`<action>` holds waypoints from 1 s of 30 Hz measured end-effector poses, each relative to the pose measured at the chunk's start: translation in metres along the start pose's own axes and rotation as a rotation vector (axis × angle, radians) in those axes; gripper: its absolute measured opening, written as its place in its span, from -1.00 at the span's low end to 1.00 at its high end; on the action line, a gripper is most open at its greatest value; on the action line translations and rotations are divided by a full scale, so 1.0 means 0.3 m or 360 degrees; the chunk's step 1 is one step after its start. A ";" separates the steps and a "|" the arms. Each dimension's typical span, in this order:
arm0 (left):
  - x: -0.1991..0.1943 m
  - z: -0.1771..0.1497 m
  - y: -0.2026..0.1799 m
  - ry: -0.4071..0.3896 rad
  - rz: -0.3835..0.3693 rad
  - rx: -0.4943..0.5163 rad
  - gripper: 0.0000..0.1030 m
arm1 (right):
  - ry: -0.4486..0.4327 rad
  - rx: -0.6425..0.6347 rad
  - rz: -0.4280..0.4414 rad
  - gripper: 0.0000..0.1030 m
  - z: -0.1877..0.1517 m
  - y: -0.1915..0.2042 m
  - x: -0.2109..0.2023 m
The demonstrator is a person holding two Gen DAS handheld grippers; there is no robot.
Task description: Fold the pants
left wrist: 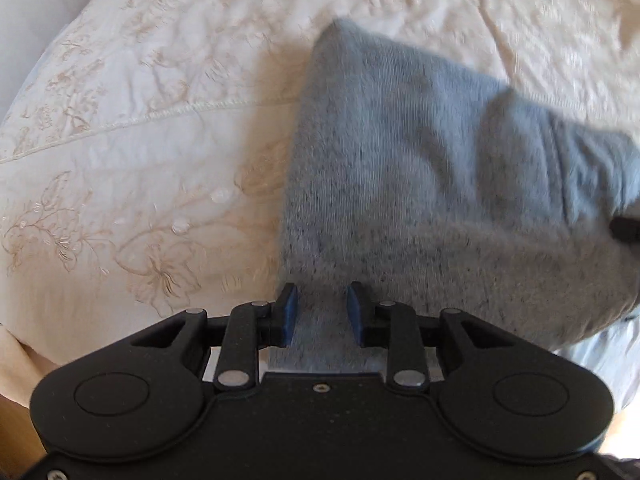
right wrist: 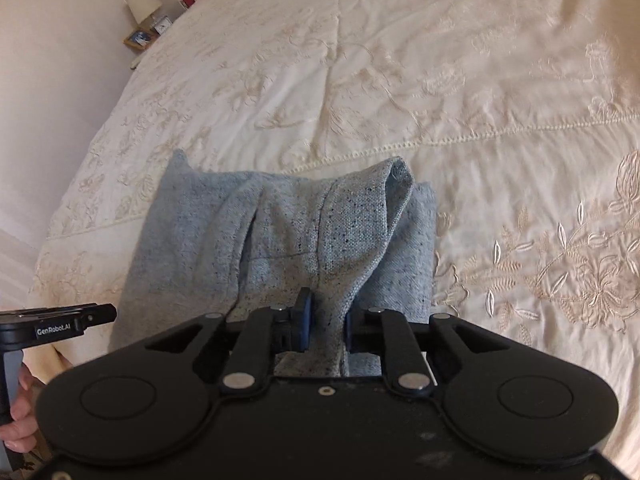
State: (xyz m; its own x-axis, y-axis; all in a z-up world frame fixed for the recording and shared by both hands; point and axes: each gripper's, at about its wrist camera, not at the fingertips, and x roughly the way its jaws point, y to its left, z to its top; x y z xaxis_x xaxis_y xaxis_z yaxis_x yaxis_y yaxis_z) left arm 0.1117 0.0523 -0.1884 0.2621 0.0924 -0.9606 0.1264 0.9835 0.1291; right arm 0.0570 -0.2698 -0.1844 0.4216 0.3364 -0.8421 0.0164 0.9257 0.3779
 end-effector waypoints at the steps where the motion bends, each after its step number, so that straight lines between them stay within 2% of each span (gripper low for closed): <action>1: 0.020 -0.005 -0.011 0.0048 0.0069 0.0051 -0.22 | 0.0004 -0.0016 -0.0019 -0.55 -0.003 -0.002 0.009; 2: 0.017 -0.011 -0.016 0.0051 0.0114 0.0086 -0.21 | 0.0008 -0.0011 -0.0025 -0.45 -0.005 -0.006 0.009; 5: -0.070 0.003 0.003 -0.0058 0.0104 0.0028 -0.24 | -0.0007 0.0038 -0.0040 -0.41 -0.007 -0.021 -0.031; 8: -0.157 0.063 -0.008 -0.0233 0.0045 -0.0014 -0.24 | -0.0146 -0.0065 -0.0211 -0.37 -0.003 0.002 -0.102; 11: -0.156 0.169 -0.074 -0.0303 -0.0021 0.0075 -0.24 | -0.0293 -0.0207 -0.0188 -0.37 0.027 0.040 -0.132; 13: -0.124 0.235 -0.121 -0.0342 -0.0044 0.0156 -0.19 | -0.0286 -0.0282 -0.0171 -0.37 0.061 0.067 -0.098; 14: -0.095 0.271 -0.146 -0.0362 -0.0014 0.0200 -0.18 | -0.0283 -0.0317 -0.0174 -0.37 0.079 0.079 -0.072; 17: 0.012 0.368 -0.179 -0.0322 0.0091 0.0212 -0.18 | -0.0266 -0.0426 -0.0222 -0.39 0.112 0.099 0.011; 21: 0.154 0.470 -0.127 -0.0133 0.0054 0.0045 -0.15 | -0.0183 -0.0544 -0.0354 -0.36 0.123 0.098 0.108; 23: 0.179 0.497 -0.111 -0.0116 0.0030 -0.0027 -0.14 | -0.0170 -0.0584 -0.0363 -0.27 0.118 0.087 0.128; 26: 0.200 0.521 -0.138 -0.0094 0.0082 0.0030 -0.14 | -0.0142 -0.0544 -0.0360 -0.22 0.112 0.061 0.159; 30: 0.165 0.504 -0.164 -0.0140 0.0134 0.0139 -0.14 | -0.0167 -0.0463 -0.0344 -0.17 0.102 0.029 0.172</action>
State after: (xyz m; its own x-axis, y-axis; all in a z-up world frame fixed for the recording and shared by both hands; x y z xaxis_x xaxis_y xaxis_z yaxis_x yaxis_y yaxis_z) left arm 0.2633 -0.0150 -0.2052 0.3576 0.1561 -0.9207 0.1822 0.9553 0.2327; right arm 0.1066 -0.2496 -0.2128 0.5274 0.1222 -0.8408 -0.1369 0.9889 0.0578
